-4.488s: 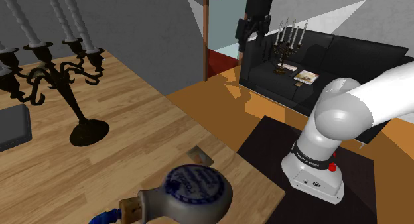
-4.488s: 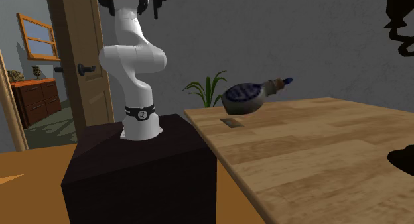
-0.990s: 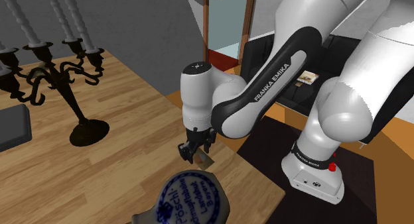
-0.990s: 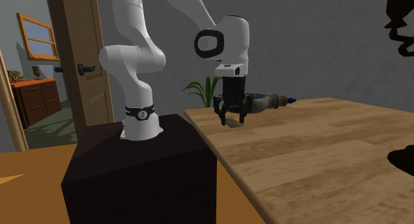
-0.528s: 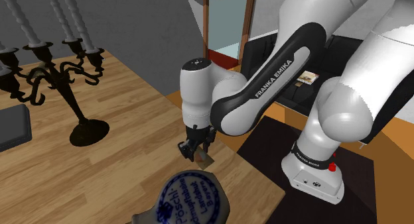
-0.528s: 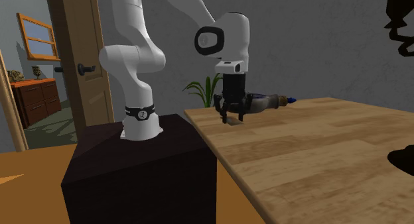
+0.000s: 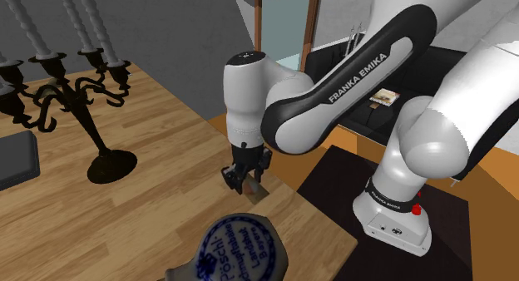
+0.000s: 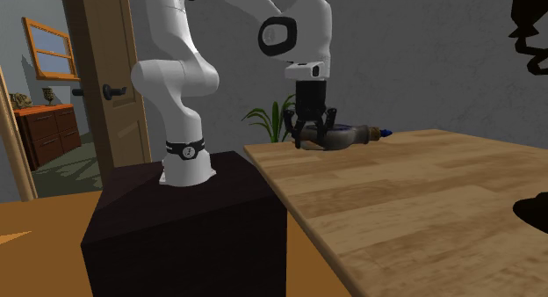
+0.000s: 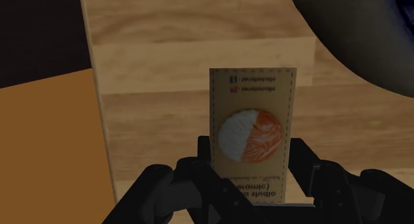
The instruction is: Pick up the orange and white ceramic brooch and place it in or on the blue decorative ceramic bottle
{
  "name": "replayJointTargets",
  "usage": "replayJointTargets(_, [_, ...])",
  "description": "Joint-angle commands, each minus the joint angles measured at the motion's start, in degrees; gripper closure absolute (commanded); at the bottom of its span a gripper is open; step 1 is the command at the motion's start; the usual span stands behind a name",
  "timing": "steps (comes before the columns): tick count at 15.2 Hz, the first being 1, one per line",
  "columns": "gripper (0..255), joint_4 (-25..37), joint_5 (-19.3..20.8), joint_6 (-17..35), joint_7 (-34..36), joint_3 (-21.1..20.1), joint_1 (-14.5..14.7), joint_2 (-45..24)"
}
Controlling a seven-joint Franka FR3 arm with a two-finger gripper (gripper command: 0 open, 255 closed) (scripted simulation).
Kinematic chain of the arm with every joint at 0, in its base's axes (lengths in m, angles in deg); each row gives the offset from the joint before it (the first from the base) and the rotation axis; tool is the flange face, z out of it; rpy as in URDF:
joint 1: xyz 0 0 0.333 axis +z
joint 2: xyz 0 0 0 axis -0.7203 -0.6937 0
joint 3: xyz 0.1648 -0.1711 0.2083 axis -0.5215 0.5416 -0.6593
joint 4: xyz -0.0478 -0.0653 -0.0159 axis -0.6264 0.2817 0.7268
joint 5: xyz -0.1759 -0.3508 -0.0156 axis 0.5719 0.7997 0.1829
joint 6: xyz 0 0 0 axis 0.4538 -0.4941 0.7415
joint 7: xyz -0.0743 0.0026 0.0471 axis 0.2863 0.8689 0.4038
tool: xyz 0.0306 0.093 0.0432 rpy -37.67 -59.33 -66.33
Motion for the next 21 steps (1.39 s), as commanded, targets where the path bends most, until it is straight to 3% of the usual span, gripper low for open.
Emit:
replayJointTargets(1, [255, 0.48, -0.63, -2.11, -0.59, 0.5, 0.29, 1.67])
replayJointTargets(21, [255, 9.24, -1.68, -20.2, -2.34, 4.23, 1.22, 11.28])
